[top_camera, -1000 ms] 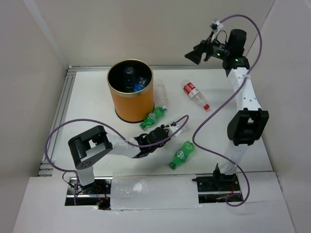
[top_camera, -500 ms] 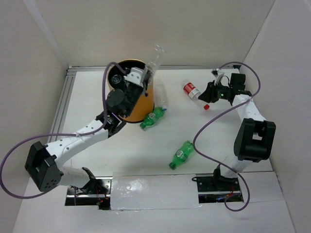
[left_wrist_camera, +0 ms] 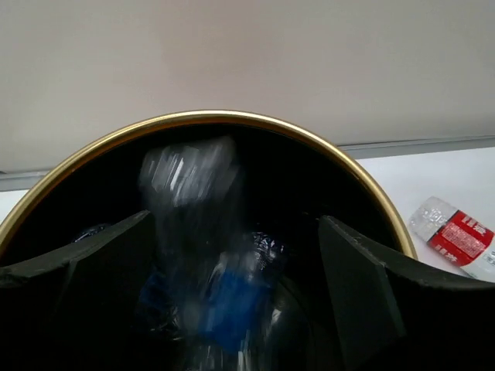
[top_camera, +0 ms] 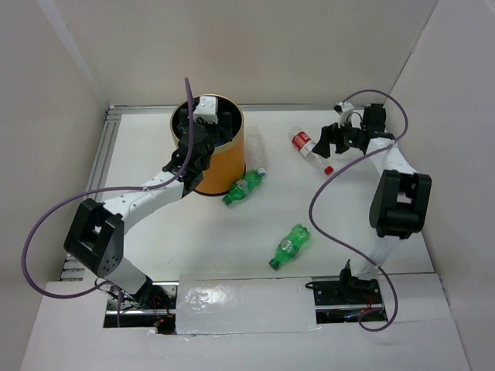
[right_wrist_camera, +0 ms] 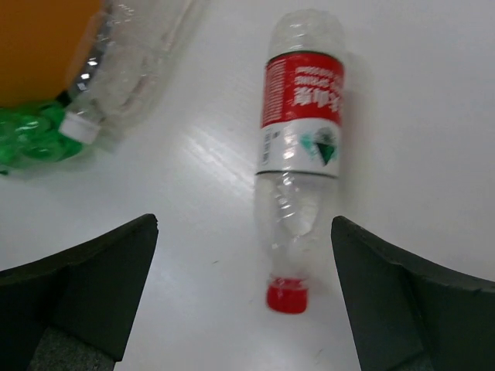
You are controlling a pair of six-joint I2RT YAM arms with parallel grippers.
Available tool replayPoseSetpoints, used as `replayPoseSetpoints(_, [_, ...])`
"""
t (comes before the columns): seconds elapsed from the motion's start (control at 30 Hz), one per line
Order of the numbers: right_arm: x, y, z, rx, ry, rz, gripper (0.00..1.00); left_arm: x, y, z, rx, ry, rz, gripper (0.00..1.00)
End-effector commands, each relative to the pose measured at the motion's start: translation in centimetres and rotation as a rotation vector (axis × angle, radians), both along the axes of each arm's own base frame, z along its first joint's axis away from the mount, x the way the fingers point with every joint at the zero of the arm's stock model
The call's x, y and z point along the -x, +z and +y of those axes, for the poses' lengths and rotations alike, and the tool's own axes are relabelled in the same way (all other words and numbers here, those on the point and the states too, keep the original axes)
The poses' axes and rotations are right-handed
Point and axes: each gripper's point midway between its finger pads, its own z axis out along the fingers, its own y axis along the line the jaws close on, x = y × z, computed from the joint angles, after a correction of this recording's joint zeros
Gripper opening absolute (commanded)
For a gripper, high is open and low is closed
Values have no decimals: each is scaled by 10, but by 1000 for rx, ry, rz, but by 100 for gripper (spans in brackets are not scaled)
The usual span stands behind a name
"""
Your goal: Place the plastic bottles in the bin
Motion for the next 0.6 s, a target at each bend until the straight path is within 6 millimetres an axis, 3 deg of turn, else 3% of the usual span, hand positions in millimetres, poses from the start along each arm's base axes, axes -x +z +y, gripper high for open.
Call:
replayPoseSetpoints(0.0, [-39,-10,-5,84,2,-34,100,8,52,4,72,5,-119,99])
replayPoseSetpoints(0.03, [-57,2,-4,102,9,-80,100,15,67,2,70,-11,-141,99])
replayPoseSetpoints(0.07, [-63,-23,-2,102,13,-21,100,21,75,-1,56,-31,-147,99])
replayPoseSetpoints(0.1, [-71,-30,-1,124,27,-22,100,28,81,-6,36,-63,-156,99])
replayPoseSetpoints(0.13, [-88,-17,2,134,39,-61,100,35,86,-10,-12,-82,-164,99])
replayPoseSetpoints(0.17, [-94,-25,10,142,51,-45,100,52,100,-17,-24,-116,-185,99])
replayPoseSetpoints(0.2, [-97,-53,13,149,65,15,100,61,95,-24,-70,-150,-159,99])
replayPoseSetpoints(0.23, [-109,-50,15,178,66,-8,100,69,92,-27,-121,-165,-148,99])
replayPoseSetpoints(0.27, [-111,-59,23,189,85,3,100,85,88,-38,-142,-218,-136,99])
replayPoseSetpoints(0.3, [-110,-79,26,200,96,32,100,95,73,-44,-178,-255,-89,99])
replayPoseSetpoints(0.37, [-112,-84,38,224,117,23,100,114,55,-54,-214,-317,-58,96])
replayPoseSetpoints(0.47, [-108,-102,39,249,108,46,93,156,7,-89,-221,-486,38,87])
replayPoseSetpoints(0.5, [-107,-108,39,248,109,57,85,173,-12,-105,-228,-558,68,78])
replayPoseSetpoints(0.57, [-103,-109,37,231,116,76,74,193,-38,-127,-200,-646,143,74])
